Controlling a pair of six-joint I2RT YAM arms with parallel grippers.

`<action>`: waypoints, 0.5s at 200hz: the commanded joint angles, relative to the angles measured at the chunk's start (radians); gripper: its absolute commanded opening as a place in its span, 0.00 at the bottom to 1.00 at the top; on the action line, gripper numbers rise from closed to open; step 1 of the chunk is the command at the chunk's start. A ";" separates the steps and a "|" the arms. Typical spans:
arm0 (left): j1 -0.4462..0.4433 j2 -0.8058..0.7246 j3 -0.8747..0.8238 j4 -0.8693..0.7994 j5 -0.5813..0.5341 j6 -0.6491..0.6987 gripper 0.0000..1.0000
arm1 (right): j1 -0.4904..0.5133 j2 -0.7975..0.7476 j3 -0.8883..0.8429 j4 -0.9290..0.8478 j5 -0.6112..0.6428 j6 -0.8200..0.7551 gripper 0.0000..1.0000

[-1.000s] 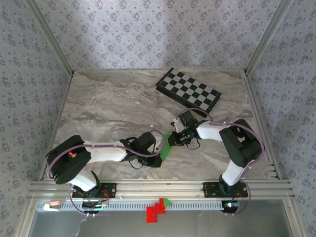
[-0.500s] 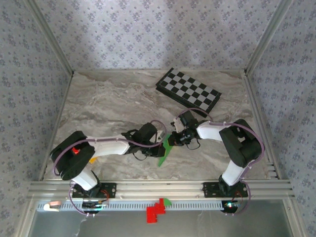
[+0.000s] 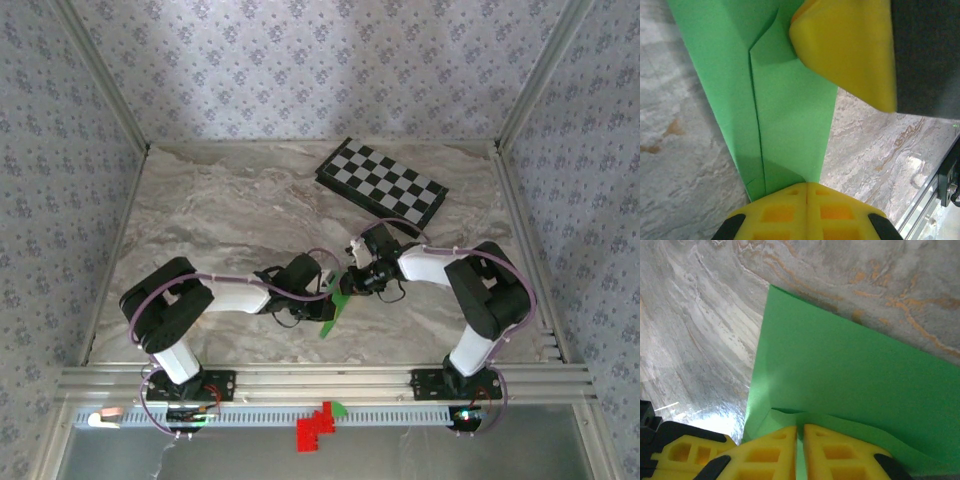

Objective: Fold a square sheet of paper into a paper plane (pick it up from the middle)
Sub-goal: Fold the wing for the fifth time at the center of the table.

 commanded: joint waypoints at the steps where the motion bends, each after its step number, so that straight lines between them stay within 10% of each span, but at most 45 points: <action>1: -0.001 0.036 -0.064 -0.062 -0.057 -0.011 0.04 | -0.006 -0.031 -0.004 -0.096 0.019 0.023 0.16; 100: -0.002 0.032 -0.081 -0.056 -0.060 -0.017 0.03 | 0.005 -0.180 -0.118 0.038 -0.049 0.117 0.16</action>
